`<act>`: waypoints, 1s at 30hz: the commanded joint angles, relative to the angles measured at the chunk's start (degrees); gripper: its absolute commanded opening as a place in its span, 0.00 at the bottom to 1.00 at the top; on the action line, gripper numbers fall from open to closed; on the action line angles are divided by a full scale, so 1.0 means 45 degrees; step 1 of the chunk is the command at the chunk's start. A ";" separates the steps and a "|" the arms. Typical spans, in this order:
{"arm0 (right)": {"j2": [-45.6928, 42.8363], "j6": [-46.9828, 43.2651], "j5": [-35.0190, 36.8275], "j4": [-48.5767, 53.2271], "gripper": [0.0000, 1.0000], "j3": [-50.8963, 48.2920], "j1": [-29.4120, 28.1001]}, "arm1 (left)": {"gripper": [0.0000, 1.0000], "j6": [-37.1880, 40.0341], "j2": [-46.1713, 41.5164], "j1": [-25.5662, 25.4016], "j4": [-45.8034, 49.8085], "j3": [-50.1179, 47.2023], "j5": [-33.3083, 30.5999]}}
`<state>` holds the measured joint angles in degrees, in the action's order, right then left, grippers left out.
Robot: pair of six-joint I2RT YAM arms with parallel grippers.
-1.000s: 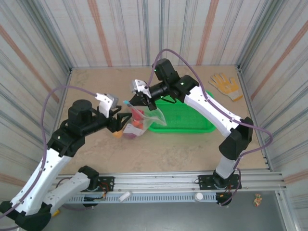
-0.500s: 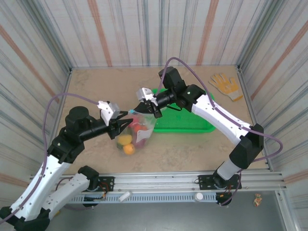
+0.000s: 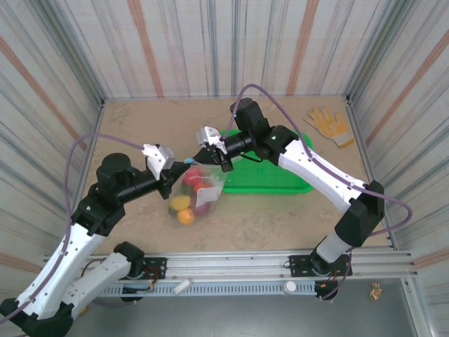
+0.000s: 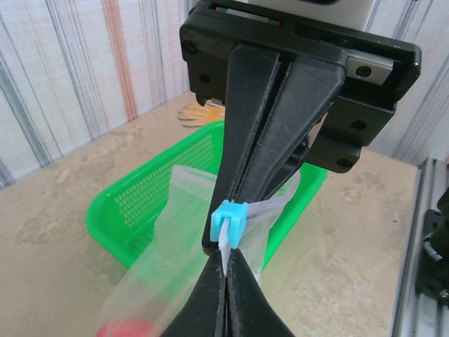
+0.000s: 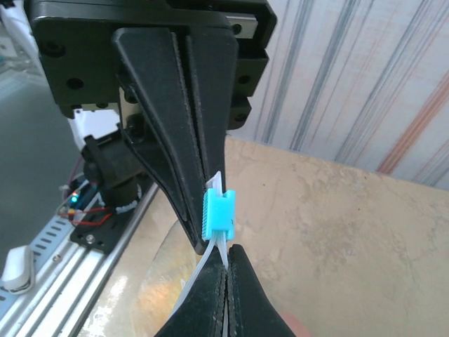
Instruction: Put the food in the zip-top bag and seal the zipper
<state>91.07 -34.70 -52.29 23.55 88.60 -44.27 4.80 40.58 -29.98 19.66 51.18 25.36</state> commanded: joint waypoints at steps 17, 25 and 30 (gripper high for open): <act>-0.1642 -0.0815 0.0766 0.0498 0.07 -0.0085 0.0664 | 0.00 -0.0029 -0.0694 -0.0048 -0.0508 -0.0858 0.1148; -0.1628 -0.0557 0.0228 0.0932 0.19 0.0314 0.0599 | 0.00 -0.0108 -0.0722 -0.0050 -0.0834 -0.1124 0.1817; -0.1835 -0.0452 -0.0370 0.1024 0.19 0.0273 0.0774 | 0.00 -0.0020 -0.0772 -0.0055 -0.0784 -0.1222 0.2004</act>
<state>85.06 -36.86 -51.18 27.09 88.38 -41.43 4.51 37.91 -30.04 16.29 46.26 32.23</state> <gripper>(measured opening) 0.192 0.049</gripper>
